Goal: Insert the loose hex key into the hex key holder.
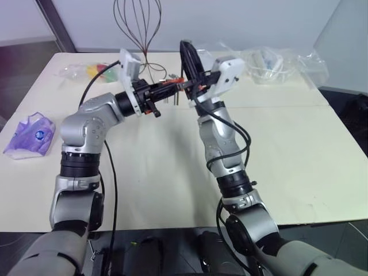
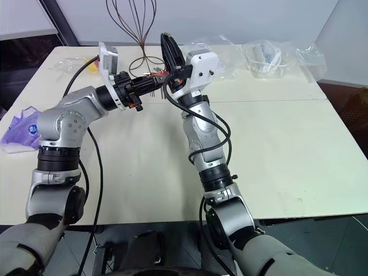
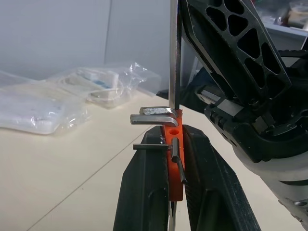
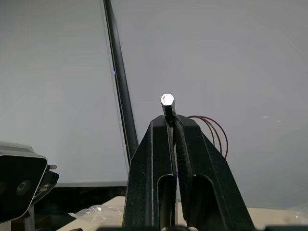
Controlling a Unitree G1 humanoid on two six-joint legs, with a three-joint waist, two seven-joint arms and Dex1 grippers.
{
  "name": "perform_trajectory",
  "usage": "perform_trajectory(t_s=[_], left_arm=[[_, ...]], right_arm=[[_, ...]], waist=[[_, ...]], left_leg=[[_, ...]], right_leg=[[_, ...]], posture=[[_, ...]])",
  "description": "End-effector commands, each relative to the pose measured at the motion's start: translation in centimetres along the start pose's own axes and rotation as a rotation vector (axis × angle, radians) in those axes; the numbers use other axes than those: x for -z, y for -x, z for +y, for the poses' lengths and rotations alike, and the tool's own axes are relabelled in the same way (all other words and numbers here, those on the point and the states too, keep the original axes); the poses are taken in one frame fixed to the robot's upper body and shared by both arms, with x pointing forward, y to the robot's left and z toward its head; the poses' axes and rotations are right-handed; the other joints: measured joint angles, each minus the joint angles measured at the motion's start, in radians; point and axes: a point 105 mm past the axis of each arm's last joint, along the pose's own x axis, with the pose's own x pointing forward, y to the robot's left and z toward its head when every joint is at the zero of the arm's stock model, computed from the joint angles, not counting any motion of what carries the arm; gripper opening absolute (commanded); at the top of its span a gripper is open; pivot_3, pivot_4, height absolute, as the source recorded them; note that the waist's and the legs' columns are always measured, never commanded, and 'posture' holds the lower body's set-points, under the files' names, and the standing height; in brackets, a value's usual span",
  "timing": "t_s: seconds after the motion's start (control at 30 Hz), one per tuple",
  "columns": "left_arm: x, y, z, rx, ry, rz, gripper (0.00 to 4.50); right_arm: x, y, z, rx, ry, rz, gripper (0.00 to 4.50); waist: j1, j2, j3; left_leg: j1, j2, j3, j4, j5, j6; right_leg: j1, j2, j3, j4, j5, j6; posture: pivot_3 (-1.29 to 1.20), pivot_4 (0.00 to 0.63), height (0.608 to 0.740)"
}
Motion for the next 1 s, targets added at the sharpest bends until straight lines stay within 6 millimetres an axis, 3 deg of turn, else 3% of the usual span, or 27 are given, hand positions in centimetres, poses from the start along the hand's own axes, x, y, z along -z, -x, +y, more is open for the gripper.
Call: perform_trajectory(t_s=[0.03, 1.0], left_arm=[[-2.44, -0.2, -0.53, 0.02, -0.06, -0.07, 0.0], [-3.07, -0.32, -0.61, 0.029, -0.067, -0.088, 0.0]], right_arm=[[-1.44, -1.02, 1.6, -0.04, -0.019, -0.061, 0.06], [-0.56, -0.27, 0.77, -0.015, 0.003, -0.025, 0.06]], waist=[[0.0, 0.0, 0.0], [0.0, 0.0, 0.0]], left_leg=[[0.0, 0.0, 0.0, 0.0, 0.0, 0.0], [0.0, 0.0, 0.0, 0.0, 0.0, 0.0]], right_leg=[[0.0, 0.0, 0.0, 0.0, 0.0, 0.0], [0.0, 0.0, 0.0, 0.0, 0.0, 0.0]], posture=[[0.0, 0.15, 0.74], [0.0, 0.15, 0.74]])
